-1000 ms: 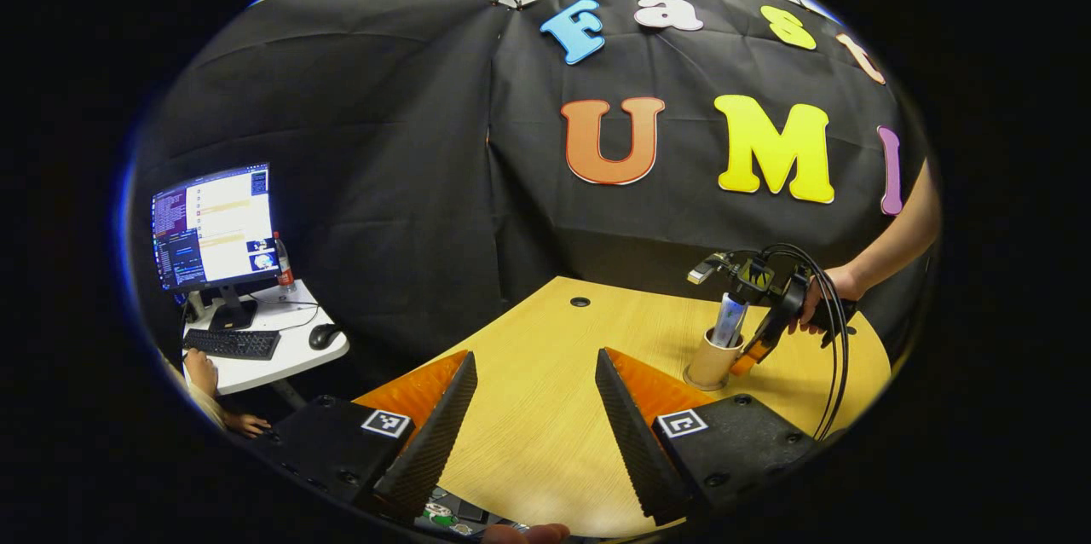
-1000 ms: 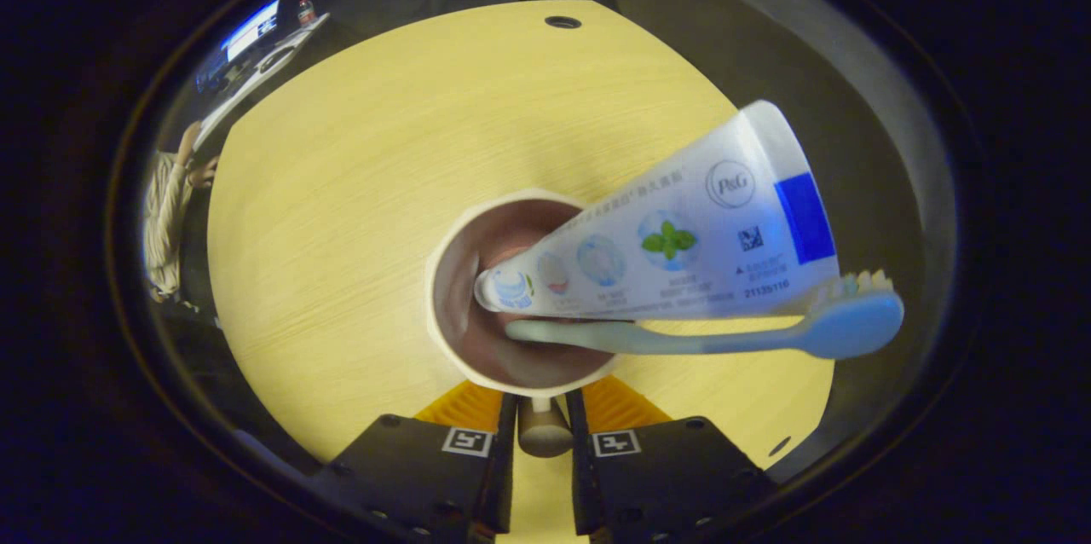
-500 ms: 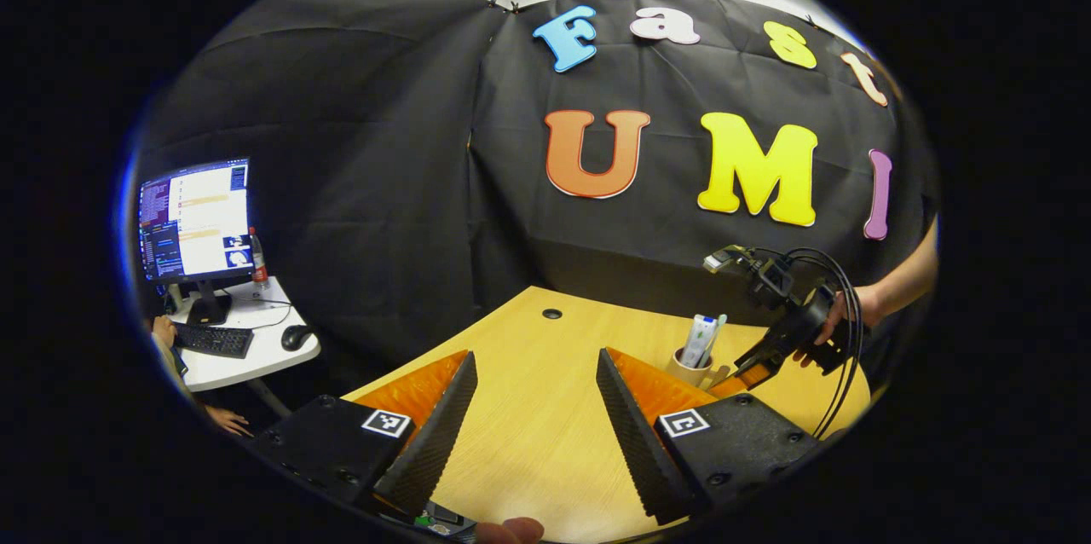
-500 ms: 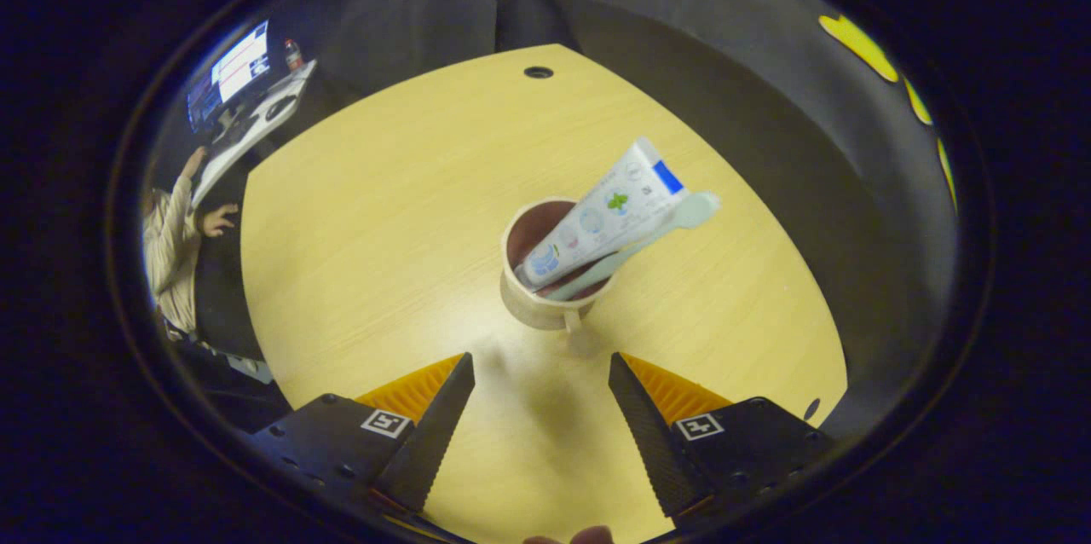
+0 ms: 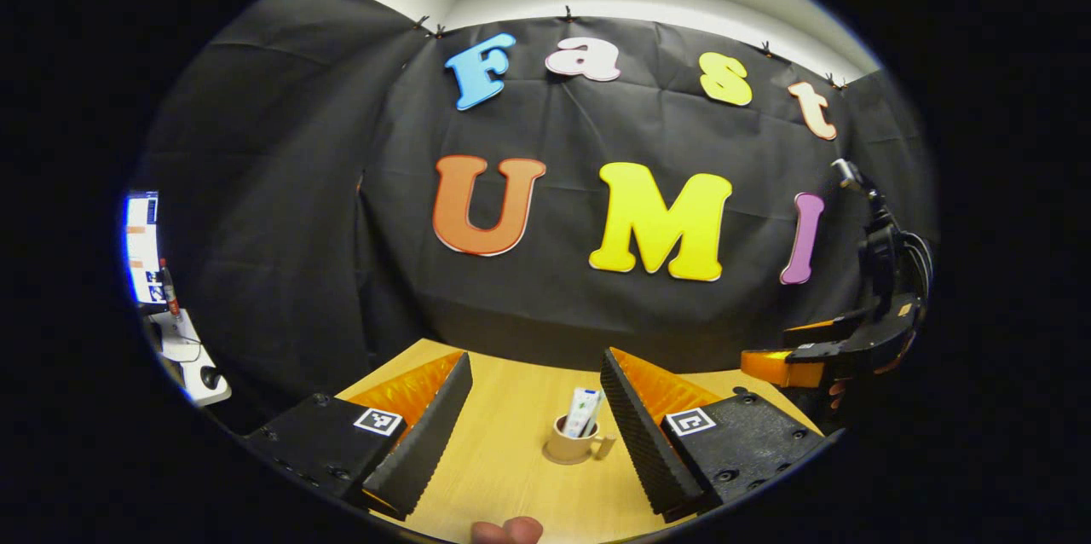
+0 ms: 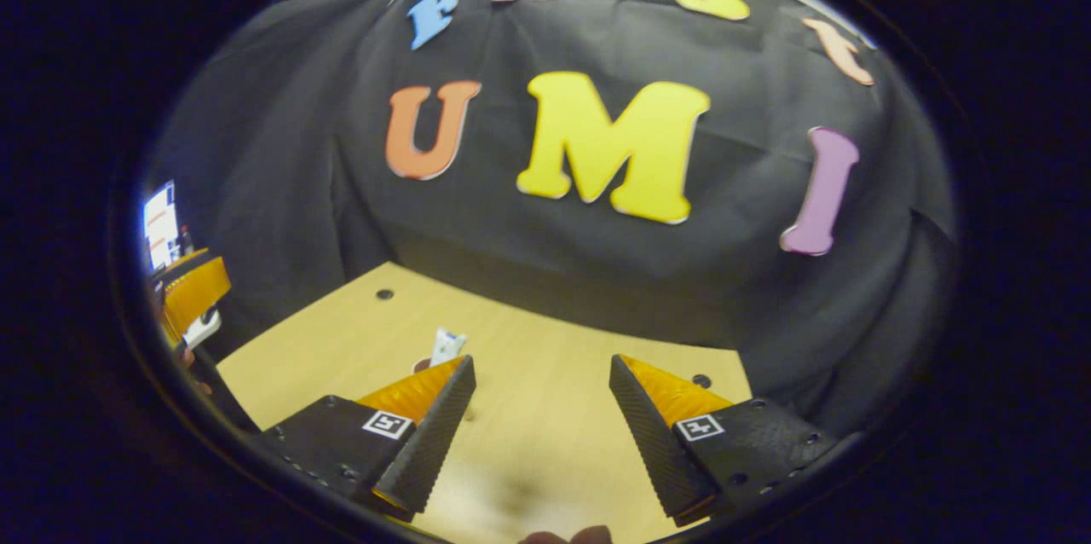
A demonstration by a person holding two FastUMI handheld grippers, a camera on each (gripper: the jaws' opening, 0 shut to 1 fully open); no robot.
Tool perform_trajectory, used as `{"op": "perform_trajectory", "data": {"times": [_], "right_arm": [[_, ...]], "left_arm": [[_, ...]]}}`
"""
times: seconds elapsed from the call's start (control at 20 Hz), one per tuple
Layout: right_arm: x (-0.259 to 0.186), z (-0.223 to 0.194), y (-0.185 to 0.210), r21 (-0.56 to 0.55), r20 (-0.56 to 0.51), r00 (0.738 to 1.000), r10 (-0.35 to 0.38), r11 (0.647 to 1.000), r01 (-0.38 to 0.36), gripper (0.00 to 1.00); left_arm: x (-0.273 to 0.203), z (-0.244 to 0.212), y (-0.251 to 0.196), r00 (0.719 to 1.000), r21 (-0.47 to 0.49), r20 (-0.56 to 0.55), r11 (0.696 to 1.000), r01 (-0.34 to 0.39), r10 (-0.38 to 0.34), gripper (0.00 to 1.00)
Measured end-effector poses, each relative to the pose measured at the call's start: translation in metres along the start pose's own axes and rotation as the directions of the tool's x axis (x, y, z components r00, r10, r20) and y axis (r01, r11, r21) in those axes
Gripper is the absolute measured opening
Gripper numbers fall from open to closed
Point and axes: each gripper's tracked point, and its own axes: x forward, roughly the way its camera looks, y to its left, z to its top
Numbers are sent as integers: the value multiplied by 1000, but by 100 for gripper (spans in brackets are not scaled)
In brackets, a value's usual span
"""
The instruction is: Put the toothbrush and toothpaste on the desktop into the cup, then pick up the cup and place it on the coaster on the desktop.
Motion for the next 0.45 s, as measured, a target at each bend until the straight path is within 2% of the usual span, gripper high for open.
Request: {"op": "perform_trajectory", "data": {"times": [0.05, 0.1, 0.25, 0.35, 0.45], "right_arm": [[-21, 15, -10, 19, 76, 995, -56, 998, 55, 99], [-38, 29, -17, 44, 149, 983, -111, 993, 106, 96], [-81, 51, -33, 116, 290, 927, -237, 970, 212, 96], [-92, 49, -32, 121, 298, 918, -261, 964, 235, 95], [-85, 43, -29, 135, 275, 929, -246, 967, 216, 99]], "left_arm": [[3, 7, -11, 1000, 7, 12, 1000, 20, -20, 96], [7, 14, -21, 999, 11, 26, 999, 39, -39, 96], [6, 33, -48, 995, 16, 56, 997, 82, -82, 96], [2, 37, -57, 993, 32, 74, 995, 91, -93, 96], [-5, 40, -64, 990, 51, 88, 993, 103, -107, 96]]}}
